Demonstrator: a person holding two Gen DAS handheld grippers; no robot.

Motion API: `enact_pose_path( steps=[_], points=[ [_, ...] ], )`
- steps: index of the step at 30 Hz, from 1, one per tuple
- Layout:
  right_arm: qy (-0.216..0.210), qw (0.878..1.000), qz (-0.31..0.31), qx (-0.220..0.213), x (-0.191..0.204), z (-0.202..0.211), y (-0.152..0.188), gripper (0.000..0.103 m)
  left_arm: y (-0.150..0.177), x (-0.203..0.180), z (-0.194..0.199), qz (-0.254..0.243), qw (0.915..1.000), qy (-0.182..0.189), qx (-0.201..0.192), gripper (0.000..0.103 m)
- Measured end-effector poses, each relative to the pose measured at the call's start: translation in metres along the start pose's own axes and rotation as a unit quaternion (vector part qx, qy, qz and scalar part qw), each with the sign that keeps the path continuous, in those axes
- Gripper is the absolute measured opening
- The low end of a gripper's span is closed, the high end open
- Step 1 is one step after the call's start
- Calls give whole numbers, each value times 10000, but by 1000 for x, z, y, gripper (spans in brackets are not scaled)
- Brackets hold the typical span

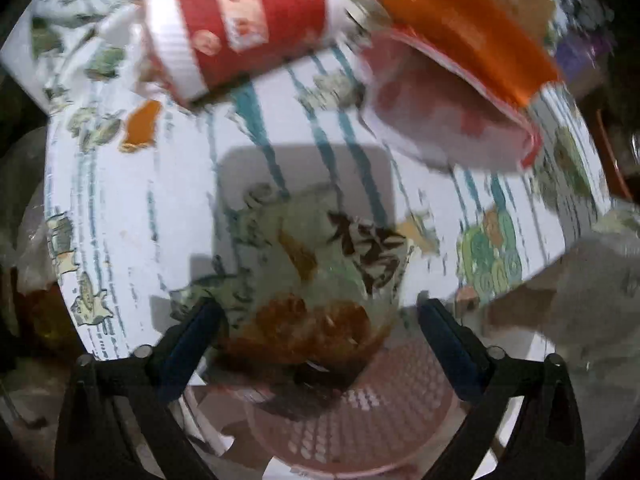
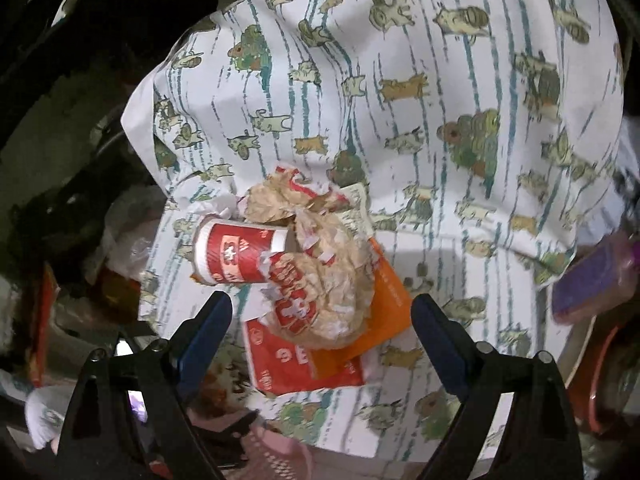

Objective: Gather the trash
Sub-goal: 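Grasp the sauce-stained wrapper with left tool while right tool grasps crumpled paper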

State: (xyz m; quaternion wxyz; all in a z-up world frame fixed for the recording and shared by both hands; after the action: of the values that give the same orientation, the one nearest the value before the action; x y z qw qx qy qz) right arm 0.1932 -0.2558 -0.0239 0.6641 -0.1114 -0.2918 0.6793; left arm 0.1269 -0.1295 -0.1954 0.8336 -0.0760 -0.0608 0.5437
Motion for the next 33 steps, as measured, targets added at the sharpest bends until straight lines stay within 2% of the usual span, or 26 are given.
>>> enact_pose_path(
  steps=[2,3,6,9,11,12,13,14,15,16,18,19,20,21,23,25,26,28,33],
  points=[
    [55,10000,-12,32,-4,-5,-1,91,-2,0,7,17,9999,10,-107,80],
    [61,9999,-55,91,-6,-9,-1,91,-3,0,10,27,9999,5,-165,70],
    [73,9993,-195,321,-13,-23,1,91,-6,6,18,264,9993,186,-206,66],
    [-62,9984,-271,499,-13,-34,6,91,-3,22,32,501,9974,433,-282,52],
    [-127,9976,-260,623,-9,-42,9,90,-5,29,47,628,9956,541,-446,50],
    [-108,9974,-258,660,-7,-46,11,84,-6,32,56,667,9945,563,-579,43],
    [-114,9973,-246,676,-4,-48,13,78,-7,36,64,701,9934,592,-695,11],
    [-93,9973,-211,703,-1,-50,14,58,-8,39,70,747,9924,653,-734,9],
    [14,9976,-190,668,1,-50,15,42,-9,45,78,837,9904,741,-818,9],
    [112,9980,-193,588,2,-48,16,37,-9,51,86,957,9877,821,-922,9],
    [200,9988,-291,340,1,-38,15,21,-11,61,92,1087,9853,832,-1020,9],
    [160,9989,-403,181,0,-31,13,20,-10,67,96,1135,9843,835,-1063,9],
    [118,9987,-498,29,-2,-24,11,15,-11,72,99,1176,9836,844,-1074,9],
    [88,9979,-610,-175,-4,-14,9,15,-9,79,104,1218,9832,861,-1056,10],
    [53,9960,-731,-517,-7,4,6,14,-8,77,97,1314,9829,919,-906,26],
    [67,9929,-829,-853,-12,22,4,14,-8,71,88,1413,9826,939,-753,80],
    [81,9915,-864,-970,-14,28,3,14,-4,66,81,1433,9825,897,-779,84],
    [123,9897,-895,-1108,-15,37,0,14,-1,64,66,1312,9855,764,-752,84],
    [210,9905,-789,-1105,-16,42,-3,14,-4,30,42,875,9935,518,-520,85]
  ],
)
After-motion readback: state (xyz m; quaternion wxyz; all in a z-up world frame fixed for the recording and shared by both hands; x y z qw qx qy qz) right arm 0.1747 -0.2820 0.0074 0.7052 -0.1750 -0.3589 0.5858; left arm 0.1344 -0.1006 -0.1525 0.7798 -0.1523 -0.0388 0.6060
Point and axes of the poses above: each gripper's, at about its wrist camera, not at the fingertips, and z roughly against the way its jaws point, x to its left, y to its underside, the point moved 1 cm from there along -z, roughly the way its jaws point, and after that the axes turned 4 degrees about -x, right-handed, at the moved point
